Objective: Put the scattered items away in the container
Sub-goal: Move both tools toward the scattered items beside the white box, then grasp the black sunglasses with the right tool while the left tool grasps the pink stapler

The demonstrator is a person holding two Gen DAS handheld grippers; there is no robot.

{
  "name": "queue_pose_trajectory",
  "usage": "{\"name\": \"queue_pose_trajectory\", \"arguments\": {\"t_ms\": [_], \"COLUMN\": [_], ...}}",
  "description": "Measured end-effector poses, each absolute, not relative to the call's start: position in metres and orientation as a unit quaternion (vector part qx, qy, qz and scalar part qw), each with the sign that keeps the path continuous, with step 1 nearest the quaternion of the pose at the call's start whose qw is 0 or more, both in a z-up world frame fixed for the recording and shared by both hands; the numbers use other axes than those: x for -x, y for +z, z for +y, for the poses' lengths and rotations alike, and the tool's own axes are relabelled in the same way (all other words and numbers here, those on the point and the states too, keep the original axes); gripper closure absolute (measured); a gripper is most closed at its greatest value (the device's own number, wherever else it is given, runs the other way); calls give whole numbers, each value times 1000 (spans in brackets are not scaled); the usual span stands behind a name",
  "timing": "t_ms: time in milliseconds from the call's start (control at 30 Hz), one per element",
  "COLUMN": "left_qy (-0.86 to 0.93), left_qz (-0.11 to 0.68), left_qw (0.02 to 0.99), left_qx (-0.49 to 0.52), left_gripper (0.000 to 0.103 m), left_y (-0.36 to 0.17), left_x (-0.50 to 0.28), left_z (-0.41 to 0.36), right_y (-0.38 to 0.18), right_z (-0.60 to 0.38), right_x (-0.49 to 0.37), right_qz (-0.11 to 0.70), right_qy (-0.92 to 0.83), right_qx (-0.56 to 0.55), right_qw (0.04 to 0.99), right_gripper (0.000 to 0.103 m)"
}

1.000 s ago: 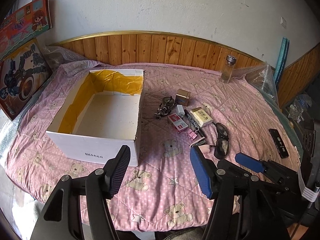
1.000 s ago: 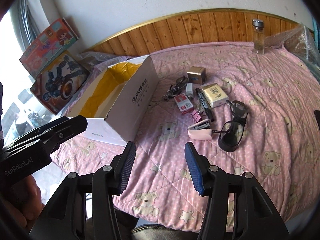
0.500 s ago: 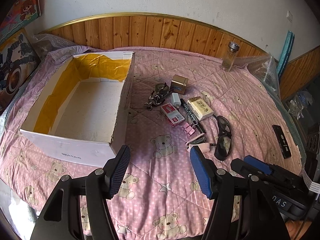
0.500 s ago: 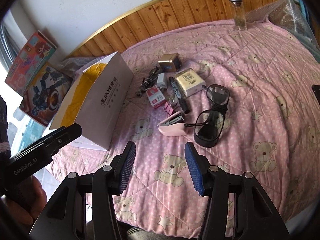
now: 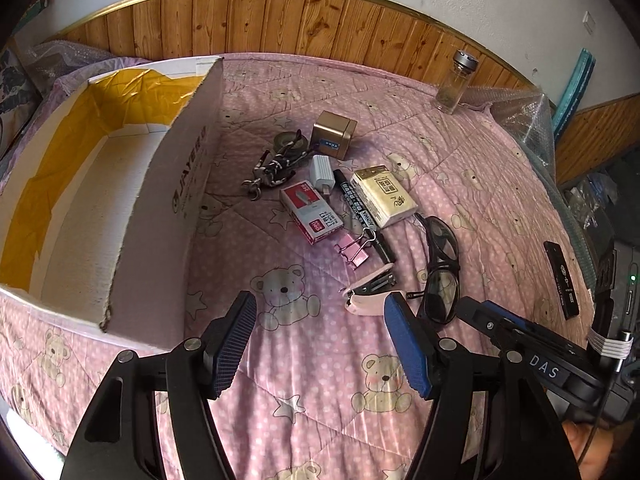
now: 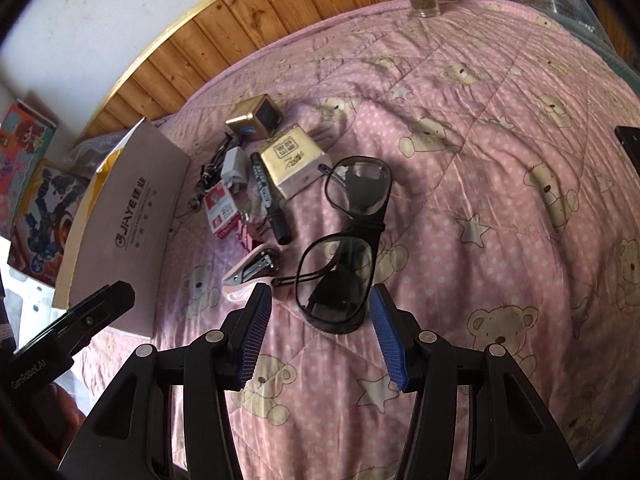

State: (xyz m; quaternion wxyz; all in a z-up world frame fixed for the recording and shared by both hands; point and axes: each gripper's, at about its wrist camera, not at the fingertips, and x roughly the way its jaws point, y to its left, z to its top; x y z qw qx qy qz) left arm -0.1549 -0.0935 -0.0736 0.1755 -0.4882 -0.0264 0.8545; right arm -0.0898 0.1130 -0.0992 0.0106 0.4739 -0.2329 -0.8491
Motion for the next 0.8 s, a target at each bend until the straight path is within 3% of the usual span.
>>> {"name": "queue_pose_trajectory", "arguments": {"t_ms": [333, 467, 567, 800], "left_qy": [830, 818, 822, 841], "left_qz": [-19, -11, -27, 2], "left_qw": [205, 187, 180, 121], "left_qx": [518, 544, 539, 528], "left_gripper": [34, 33, 19, 21], "left_y": [-122, -150, -155, -164], "left_x": [194, 205, 212, 240], "left_z": [-55, -52, -59, -67], "right_y": [-131, -136, -136, -128], "right_z": [137, 131, 126, 137], "right_x": [141, 156, 162, 162], "right_qz": [-259, -221, -191, -164], "right_qy": [-829, -835, -843, -855], "right_qx": [-495, -504, -502, -492], "right_qw": [14, 21, 24, 13], "right_gripper": [48, 56, 63, 64]}}
